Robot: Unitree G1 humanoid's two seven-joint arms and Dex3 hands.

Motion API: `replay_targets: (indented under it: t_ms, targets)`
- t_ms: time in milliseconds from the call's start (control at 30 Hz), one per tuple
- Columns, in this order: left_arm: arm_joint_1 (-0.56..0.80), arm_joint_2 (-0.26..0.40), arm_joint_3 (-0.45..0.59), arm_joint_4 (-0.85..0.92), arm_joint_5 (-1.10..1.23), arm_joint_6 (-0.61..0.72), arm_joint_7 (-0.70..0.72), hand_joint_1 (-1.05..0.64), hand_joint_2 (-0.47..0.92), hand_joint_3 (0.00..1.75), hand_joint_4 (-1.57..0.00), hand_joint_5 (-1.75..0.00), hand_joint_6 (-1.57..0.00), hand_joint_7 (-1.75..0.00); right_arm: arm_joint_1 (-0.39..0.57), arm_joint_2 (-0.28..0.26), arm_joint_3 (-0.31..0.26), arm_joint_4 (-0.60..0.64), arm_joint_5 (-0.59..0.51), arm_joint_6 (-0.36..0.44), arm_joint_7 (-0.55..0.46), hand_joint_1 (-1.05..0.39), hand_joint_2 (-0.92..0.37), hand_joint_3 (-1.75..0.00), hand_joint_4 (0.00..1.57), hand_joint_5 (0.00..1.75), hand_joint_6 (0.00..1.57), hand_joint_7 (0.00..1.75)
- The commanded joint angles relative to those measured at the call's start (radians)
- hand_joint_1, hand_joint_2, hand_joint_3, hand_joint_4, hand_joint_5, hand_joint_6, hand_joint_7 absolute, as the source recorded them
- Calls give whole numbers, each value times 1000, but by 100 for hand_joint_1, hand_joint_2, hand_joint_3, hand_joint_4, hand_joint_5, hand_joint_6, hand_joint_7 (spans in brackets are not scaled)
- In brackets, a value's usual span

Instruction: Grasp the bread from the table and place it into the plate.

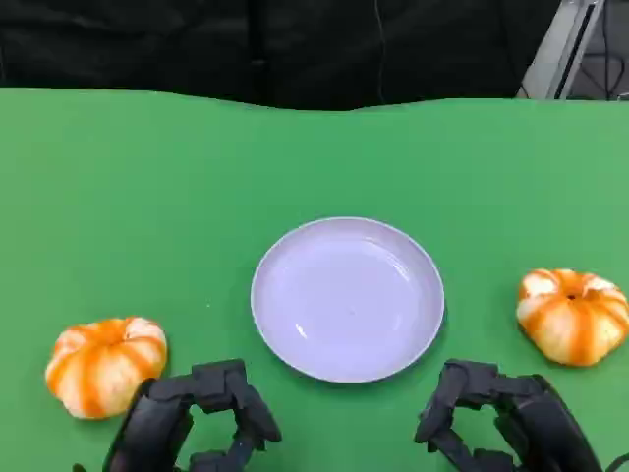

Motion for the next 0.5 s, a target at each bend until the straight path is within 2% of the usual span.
replay_targets:
  t_ms: [33,500]
  targets:
    - [3,12,2,-7,-6,1,6,-2,54,113,-90,-147,-99,-114,-1,-16,-8,-8,6,2,-1,-22,-67,-81,80,157,79,132]
    - [-4,13,6,2,-3,-2,13,-2,55,111,-90,-146,-99,-114,-8,-13,-9,4,10,-6,2,-23,-67,-81,81,156,79,132]
